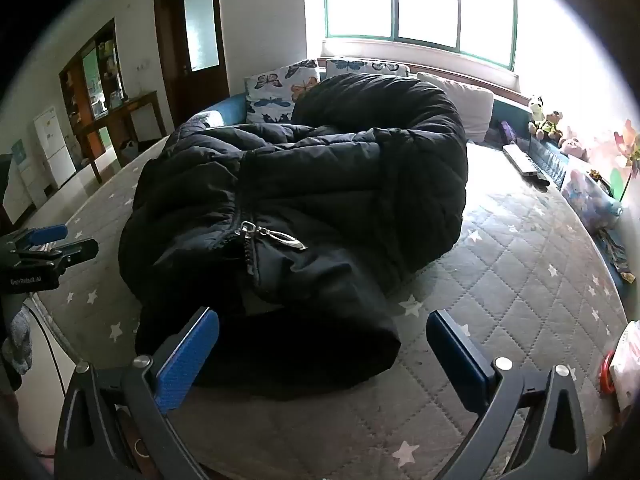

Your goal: Fold large clothes

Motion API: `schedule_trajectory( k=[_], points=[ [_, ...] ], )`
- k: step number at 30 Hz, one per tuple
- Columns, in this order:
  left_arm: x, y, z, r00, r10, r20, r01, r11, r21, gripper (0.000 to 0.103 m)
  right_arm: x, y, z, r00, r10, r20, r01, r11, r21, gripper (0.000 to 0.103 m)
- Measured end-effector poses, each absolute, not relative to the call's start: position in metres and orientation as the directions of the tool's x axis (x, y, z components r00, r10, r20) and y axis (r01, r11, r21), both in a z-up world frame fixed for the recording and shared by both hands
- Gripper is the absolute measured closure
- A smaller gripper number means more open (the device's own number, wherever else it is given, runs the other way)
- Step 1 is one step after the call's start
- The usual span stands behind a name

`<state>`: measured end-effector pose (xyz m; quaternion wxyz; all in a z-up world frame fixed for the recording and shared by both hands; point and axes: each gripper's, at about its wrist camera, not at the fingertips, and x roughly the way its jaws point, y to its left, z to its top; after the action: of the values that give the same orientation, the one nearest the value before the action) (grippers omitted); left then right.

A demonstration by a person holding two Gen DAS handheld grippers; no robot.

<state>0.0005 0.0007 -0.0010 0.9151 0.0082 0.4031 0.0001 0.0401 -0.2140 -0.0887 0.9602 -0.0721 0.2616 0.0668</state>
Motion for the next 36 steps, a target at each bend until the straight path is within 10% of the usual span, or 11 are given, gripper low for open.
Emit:
schedule_trajectory(
  k=[36],
  points=[
    [0.013, -0.006, -0.014, 0.622, -0.029, -0.783, 0.044, 0.999, -0.003, 0.0, 0.044, -0.21, -0.088, 0.844, 0.092, -0.529, -0.169, 0.981, -0.1, 0.0]
  ],
)
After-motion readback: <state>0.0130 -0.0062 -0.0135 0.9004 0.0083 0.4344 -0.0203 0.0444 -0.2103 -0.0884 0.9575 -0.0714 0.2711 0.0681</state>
